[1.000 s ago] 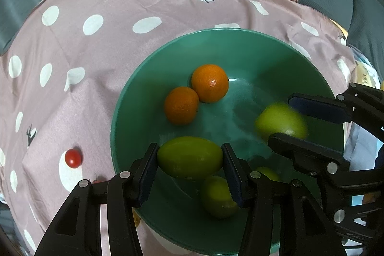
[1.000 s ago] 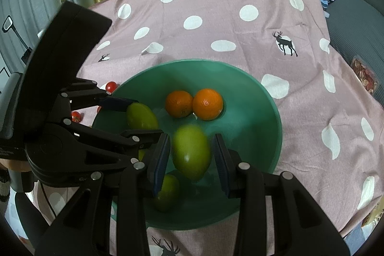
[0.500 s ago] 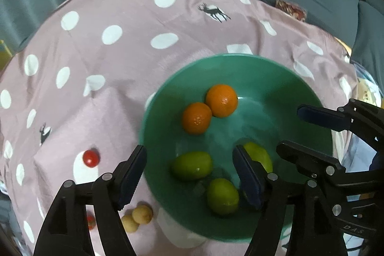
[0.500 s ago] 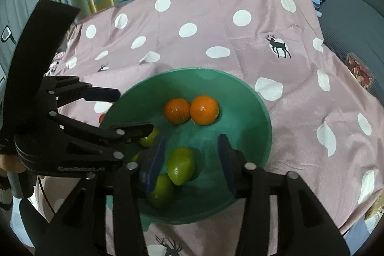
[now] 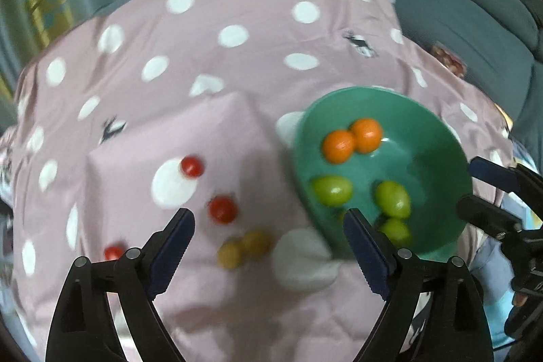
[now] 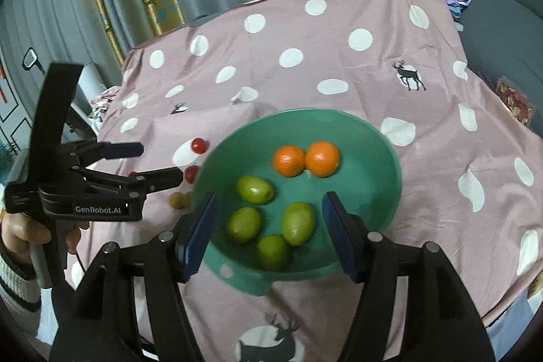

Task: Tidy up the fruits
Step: 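Open both grippers and move them back toward the remaining fruits, then grasp a small yellow fruit on the cloth with the left gripper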

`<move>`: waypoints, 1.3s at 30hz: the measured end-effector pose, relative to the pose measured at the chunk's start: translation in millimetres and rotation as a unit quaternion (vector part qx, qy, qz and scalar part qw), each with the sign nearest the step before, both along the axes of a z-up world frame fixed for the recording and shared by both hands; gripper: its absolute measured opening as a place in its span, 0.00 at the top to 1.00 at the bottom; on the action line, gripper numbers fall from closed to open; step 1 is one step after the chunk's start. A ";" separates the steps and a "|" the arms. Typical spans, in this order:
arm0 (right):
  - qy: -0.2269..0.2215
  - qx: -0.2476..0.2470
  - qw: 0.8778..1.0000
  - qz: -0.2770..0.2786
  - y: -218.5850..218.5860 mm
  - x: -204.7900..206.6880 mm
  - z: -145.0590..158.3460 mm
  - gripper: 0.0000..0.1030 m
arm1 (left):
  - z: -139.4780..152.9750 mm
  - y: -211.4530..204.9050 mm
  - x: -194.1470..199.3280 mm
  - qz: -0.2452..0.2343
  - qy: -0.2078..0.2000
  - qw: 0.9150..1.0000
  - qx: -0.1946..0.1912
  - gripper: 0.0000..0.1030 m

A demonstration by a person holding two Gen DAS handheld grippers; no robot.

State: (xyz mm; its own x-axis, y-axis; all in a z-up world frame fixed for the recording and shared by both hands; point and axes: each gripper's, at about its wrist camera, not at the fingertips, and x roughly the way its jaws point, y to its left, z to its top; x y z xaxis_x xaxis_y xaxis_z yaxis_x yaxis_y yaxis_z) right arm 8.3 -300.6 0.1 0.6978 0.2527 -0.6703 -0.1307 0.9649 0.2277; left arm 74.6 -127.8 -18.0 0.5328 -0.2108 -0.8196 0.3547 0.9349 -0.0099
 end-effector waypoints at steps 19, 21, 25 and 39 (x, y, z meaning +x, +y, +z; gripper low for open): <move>0.020 -0.006 0.994 0.103 68.4 -15.8 -2.3 0.37 | -28.1 130.0 -59.7 0.139 0.041 0.988 -0.045 0.13; 0.027 -0.009 0.993 0.114 77.2 -15.4 -6.6 0.37 | -31.9 132.0 -62.5 0.140 0.046 0.988 -0.051 0.13; 0.045 -0.014 0.989 0.139 96.8 -14.4 -18.0 0.37 | -40.3 137.0 -68.0 0.137 0.057 0.987 -0.067 0.13; 0.074 -0.022 0.984 0.161 130.8 9.3 -42.5 0.50 | -39.6 112.1 -49.5 0.065 0.037 0.993 -0.086 0.13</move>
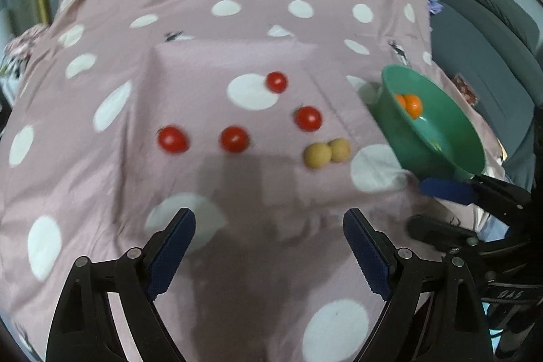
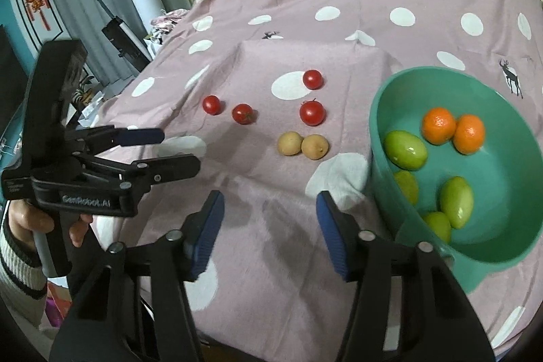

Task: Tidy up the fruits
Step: 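Grasp a small yellow fruit on the cloth with the left gripper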

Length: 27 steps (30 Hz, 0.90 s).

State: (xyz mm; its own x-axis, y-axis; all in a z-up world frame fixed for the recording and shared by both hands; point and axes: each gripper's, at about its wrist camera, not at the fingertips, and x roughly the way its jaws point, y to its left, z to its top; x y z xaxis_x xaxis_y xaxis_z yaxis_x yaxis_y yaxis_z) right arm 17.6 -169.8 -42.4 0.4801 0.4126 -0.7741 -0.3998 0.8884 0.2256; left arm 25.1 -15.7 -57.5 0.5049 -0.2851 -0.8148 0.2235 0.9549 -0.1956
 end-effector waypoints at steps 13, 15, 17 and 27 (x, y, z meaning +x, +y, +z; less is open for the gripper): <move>-0.014 -0.032 0.999 -0.014 -5.5 8.9 -5.3 0.53 | -28.4 -46.0 55.2 -0.078 0.034 0.996 0.019 0.32; -0.019 -0.036 0.999 -0.016 -7.4 9.0 -4.8 0.53 | -31.8 -47.4 60.0 -0.078 0.038 0.996 0.022 0.33; -0.021 -0.036 0.999 -0.015 -8.9 10.2 -4.1 0.53 | -34.5 -47.6 64.7 -0.080 0.043 0.996 0.019 0.34; -0.027 -0.050 0.998 -0.010 -7.0 16.5 -4.0 0.53 | -44.8 -55.9 80.5 -0.100 0.057 0.993 0.024 0.48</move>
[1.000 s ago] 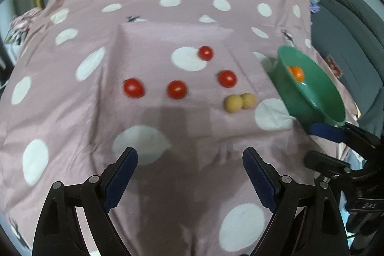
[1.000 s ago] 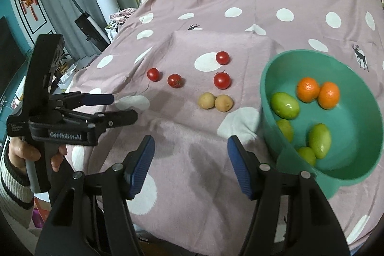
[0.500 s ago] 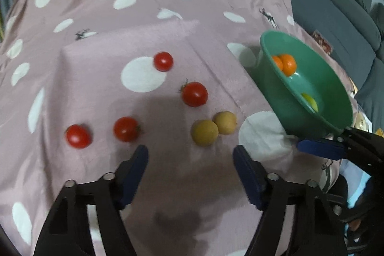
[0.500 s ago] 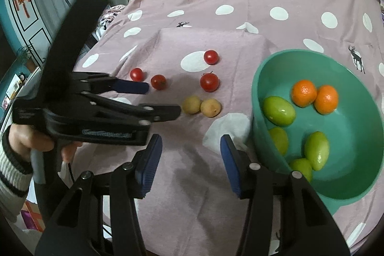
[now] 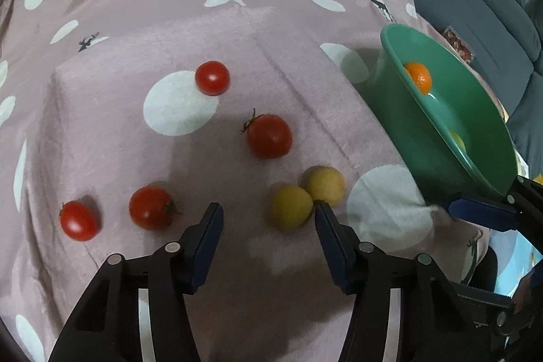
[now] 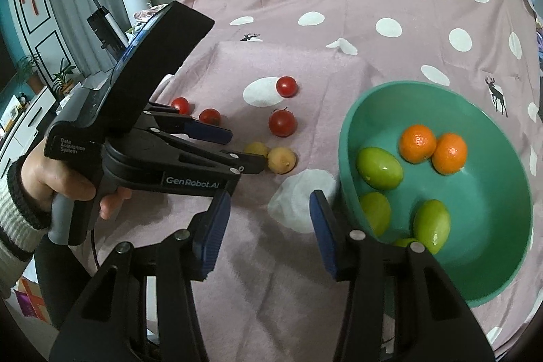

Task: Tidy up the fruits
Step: 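Grasp a small yellow fruit on the cloth with the left gripper, then grasp the other small yellow fruit with the right gripper while the left gripper holds its fruit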

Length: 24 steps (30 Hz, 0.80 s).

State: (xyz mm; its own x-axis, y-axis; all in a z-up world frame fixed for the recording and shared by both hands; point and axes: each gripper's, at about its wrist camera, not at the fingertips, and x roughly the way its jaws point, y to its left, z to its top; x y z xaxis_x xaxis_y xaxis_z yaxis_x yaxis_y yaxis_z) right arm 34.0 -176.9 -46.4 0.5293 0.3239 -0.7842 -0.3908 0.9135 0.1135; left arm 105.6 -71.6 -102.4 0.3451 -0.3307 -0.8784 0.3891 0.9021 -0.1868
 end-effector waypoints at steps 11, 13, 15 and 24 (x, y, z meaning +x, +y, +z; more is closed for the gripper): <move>0.003 -0.001 1.000 0.000 -0.4 2.6 0.3 0.54 | -2.7 -7.4 5.2 -0.015 0.000 1.000 -0.013 0.60; 0.003 -0.006 1.000 0.001 1.1 3.3 0.0 0.54 | -3.2 -7.3 6.6 -0.012 -0.003 1.000 -0.011 0.68; 0.003 -0.007 1.000 0.001 2.4 4.2 -0.1 0.54 | -3.3 -6.7 5.4 -0.012 -0.008 1.000 -0.008 0.73; 0.003 -0.019 1.000 0.008 11.5 9.3 1.3 0.54 | 10.8 37.0 -5.7 0.042 -0.017 0.998 -0.044 0.73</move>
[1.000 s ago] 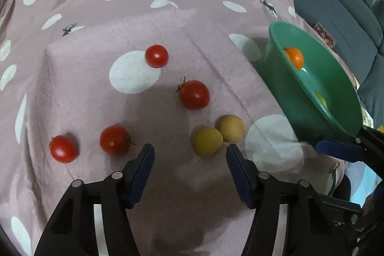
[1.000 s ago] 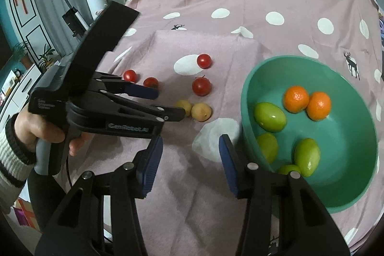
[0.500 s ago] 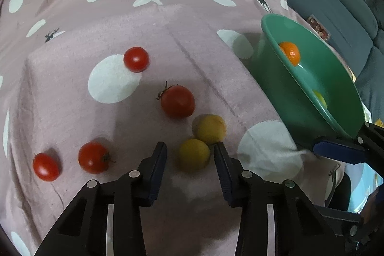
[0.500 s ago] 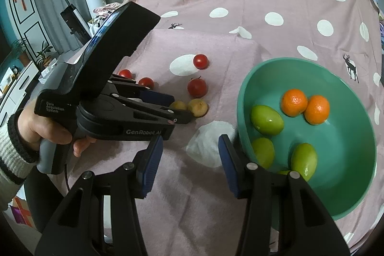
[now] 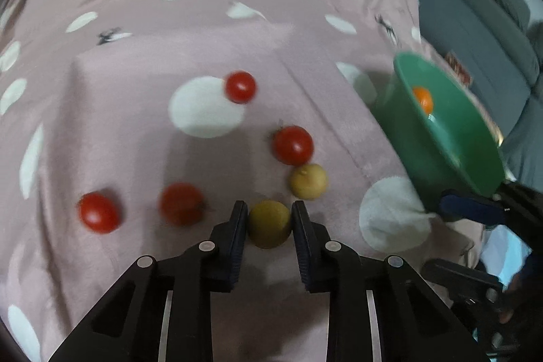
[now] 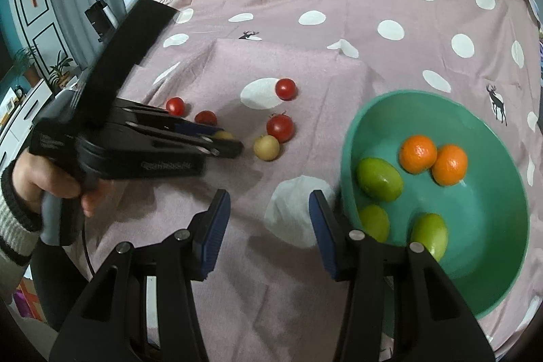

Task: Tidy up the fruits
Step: 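Grasp the other small yellow fruit with the right gripper while the left gripper holds its fruit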

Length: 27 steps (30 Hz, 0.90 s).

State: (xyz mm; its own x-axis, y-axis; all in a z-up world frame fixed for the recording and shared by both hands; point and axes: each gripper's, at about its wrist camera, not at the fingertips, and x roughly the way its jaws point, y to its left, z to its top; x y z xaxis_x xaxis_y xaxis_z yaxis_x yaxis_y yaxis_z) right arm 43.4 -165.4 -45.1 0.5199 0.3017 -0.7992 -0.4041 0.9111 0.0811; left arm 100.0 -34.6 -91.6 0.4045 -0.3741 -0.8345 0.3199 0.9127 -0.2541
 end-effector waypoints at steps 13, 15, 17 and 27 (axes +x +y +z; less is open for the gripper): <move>0.004 -0.084 0.996 0.023 49.4 48.6 -18.2 0.52 | 13.0 60.0 -28.3 0.066 -0.021 0.997 -0.042 0.73; 0.005 -0.107 0.994 0.028 54.4 52.8 -20.3 0.53 | 13.7 64.3 -29.6 0.068 -0.024 0.996 -0.050 0.73; 0.007 -0.127 0.991 0.042 61.5 55.0 -22.3 0.56 | 14.6 66.8 -30.6 0.066 -0.028 0.996 -0.055 0.73; 0.041 -0.182 0.981 0.045 73.5 74.2 -46.3 0.62 | 11.4 67.7 -32.0 0.046 -0.033 0.996 -0.068 0.73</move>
State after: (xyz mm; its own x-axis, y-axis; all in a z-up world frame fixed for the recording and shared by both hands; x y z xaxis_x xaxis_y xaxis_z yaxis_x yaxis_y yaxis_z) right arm 117.6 -91.8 -91.4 0.4334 0.0294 -0.9007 -0.4895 0.8469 -0.2079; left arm 68.0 33.2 -80.2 0.4952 -0.4409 -0.7486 0.2567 0.8974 -0.3588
